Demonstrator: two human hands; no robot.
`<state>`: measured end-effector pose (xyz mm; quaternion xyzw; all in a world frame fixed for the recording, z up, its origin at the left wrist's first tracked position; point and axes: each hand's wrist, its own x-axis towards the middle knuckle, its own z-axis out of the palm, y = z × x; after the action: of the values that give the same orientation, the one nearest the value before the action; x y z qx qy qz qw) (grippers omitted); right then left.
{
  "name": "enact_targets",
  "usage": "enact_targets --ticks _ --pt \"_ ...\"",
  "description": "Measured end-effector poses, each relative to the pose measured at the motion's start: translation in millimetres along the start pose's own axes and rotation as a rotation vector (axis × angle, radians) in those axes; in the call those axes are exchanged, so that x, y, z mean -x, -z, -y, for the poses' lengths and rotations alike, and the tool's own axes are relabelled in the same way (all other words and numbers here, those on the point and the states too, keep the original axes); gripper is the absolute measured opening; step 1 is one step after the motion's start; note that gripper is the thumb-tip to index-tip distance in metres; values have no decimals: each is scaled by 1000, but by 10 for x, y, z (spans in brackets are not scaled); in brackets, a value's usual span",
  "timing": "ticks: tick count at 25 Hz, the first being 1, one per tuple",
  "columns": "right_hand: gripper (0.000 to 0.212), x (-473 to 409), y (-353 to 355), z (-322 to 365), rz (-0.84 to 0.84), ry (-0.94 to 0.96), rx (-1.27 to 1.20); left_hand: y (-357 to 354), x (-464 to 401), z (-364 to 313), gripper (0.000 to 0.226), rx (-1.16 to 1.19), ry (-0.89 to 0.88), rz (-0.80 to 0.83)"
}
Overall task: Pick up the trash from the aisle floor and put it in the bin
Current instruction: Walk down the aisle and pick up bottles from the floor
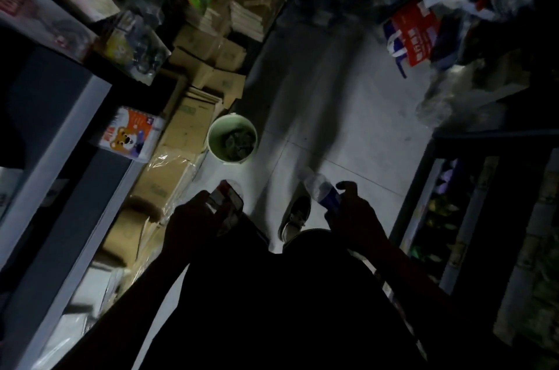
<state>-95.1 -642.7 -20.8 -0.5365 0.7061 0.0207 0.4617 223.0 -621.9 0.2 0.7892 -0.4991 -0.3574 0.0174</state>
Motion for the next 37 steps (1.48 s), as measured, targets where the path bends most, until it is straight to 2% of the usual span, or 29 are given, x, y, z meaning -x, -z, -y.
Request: enact_targets --ticks 2,4,7,10,11,13,16,18,20,24,28,31,34,37 --pt "44 -392 -19 311 23 -53 -71 19 -350 39 27 74 69 10" --pt "35 -860 -145 609 61 -125 -155 -8 -794 101 13 157 157 69" --pt "35 -1629 -549 922 117 -217 -212 -218 -1560 264 22 102 145 108" --pt "25 -2521 -1174 1035 178 -282 -265 -586 -2407 504 28 99 161 187" --pt "28 -2823 -1399 1028 194 -308 -292 -729 -2688 600 27 79 130 188" --pt "33 -3429 -1881 999 209 -337 -307 -1084 -3229 858 34 -37 -50 127" --pt "28 -4255 -2503 1042 154 -310 -273 -1654 -4041 1228 38 -52 -195 46" --pt "20 -4714 -2869 1038 142 -262 -244 -1933 -4501 1408 36 -49 -190 21" --pt "23 -5049 -3153 1041 185 -226 -227 -2150 -4867 1610 38 -49 -53 56" --pt "39 -5121 -3310 992 272 -251 -242 -2297 -5061 1803 51 -73 67 167" --pt "23 -4695 -3123 855 364 -301 -86 -2120 -4818 1795 41 -128 96 262" --pt "36 -4276 -2890 744 461 -330 13 -1916 -4495 1682 31 -137 77 349" --pt "44 -3807 -2531 817 443 -313 38 -1636 -4108 1410 27 -139 71 403" --pt "49 -3317 -2085 938 402 -230 47 -1278 -3703 1016 24 -145 -6 377"
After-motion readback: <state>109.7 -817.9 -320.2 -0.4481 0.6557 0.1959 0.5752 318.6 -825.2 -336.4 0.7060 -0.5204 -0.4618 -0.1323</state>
